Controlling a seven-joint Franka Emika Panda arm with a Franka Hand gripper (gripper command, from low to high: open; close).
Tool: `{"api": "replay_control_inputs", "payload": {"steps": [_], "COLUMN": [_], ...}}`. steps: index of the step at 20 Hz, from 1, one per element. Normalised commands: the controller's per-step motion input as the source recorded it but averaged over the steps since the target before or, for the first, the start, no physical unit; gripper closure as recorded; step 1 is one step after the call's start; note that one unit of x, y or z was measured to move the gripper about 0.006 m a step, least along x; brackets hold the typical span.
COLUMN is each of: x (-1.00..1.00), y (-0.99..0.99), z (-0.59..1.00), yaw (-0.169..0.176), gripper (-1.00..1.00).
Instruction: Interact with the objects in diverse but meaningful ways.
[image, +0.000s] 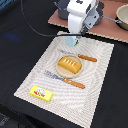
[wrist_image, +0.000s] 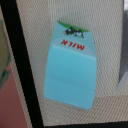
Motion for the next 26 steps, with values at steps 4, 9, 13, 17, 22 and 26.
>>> {"api": "replay_control_inputs", "payload": {"steps": [4,9,13,17,22,26], "x": [-0.36,-0.35,-0.28,-0.23,-0.24,-0.11], "y": [0.12,0.07,0.1,0.08,0.19,0.11], "z": [-0.27,-0.27,-0.23,-0.24,-0.28,-0.24], "yaw": [-0.067,-0.078,-0.066,-0.044,-0.027,-0.007], "gripper": [-1.0,-1.0,-1.0,-1.0,-1.0,-1.0]}}
